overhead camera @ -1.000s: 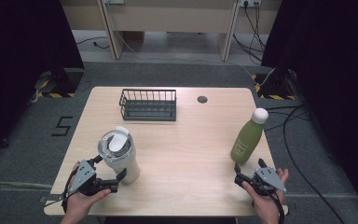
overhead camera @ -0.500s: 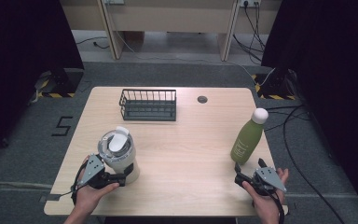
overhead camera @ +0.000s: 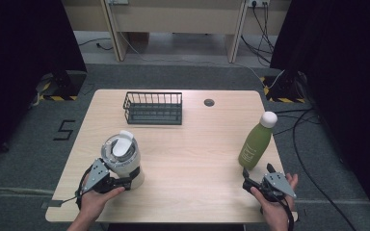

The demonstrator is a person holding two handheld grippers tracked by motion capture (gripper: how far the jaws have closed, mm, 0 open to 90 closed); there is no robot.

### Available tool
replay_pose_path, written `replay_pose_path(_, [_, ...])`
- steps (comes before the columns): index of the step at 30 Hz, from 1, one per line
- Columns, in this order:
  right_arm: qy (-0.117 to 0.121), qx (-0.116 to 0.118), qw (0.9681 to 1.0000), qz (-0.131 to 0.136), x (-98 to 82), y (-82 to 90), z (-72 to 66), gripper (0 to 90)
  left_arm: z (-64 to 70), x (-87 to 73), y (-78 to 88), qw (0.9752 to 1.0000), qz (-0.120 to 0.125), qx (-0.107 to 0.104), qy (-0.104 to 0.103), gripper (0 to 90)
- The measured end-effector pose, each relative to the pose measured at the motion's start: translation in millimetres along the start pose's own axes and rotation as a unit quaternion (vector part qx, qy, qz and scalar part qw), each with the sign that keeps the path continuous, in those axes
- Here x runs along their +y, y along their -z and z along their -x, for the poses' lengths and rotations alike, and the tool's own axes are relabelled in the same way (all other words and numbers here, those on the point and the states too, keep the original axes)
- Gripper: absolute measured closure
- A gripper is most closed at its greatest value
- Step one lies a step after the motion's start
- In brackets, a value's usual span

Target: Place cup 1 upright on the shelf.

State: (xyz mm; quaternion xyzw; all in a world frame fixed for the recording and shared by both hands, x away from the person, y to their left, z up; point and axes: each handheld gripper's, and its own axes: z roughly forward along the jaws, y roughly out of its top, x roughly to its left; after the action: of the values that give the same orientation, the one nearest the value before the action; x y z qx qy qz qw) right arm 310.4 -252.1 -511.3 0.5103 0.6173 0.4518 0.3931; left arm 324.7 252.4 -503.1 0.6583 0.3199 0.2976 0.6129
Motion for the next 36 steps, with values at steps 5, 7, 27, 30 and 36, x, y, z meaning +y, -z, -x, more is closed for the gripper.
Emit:
replay_pose_path(5, [-0.004,-0.003,1.0000,0.001,-0.1,0.3,1.0,12.2,0.9,1.1,0.2,1.0000,-0.003,0.003,0.003,8.6])
replay_pose_path(7, [-0.004,-0.003,1.0000,0.002,-0.1,0.3,1.4,12.3,1.1,2.0,0.4,1.0000,-0.006,0.006,0.003,8.6])
replay_pose_path(27, [-0.006,-0.003,1.0000,0.003,0.1,0.0,1.2,13.2,-2.4,19.6,-2.5,0.9999,0.007,0.009,-0.006,8.6])
replay_pose_path(30, [-0.006,-0.003,1.0000,0.003,0.1,0.0,1.1,13.2,-2.1,21.8,-4.4,0.9999,0.009,0.009,-0.007,8.6])
replay_pose_path(36, [-0.006,-0.003,1.0000,0.003,0.1,0.0,1.1,13.3,-2.8,27.5,-8.3,0.9998,0.015,0.010,-0.010,8.6])
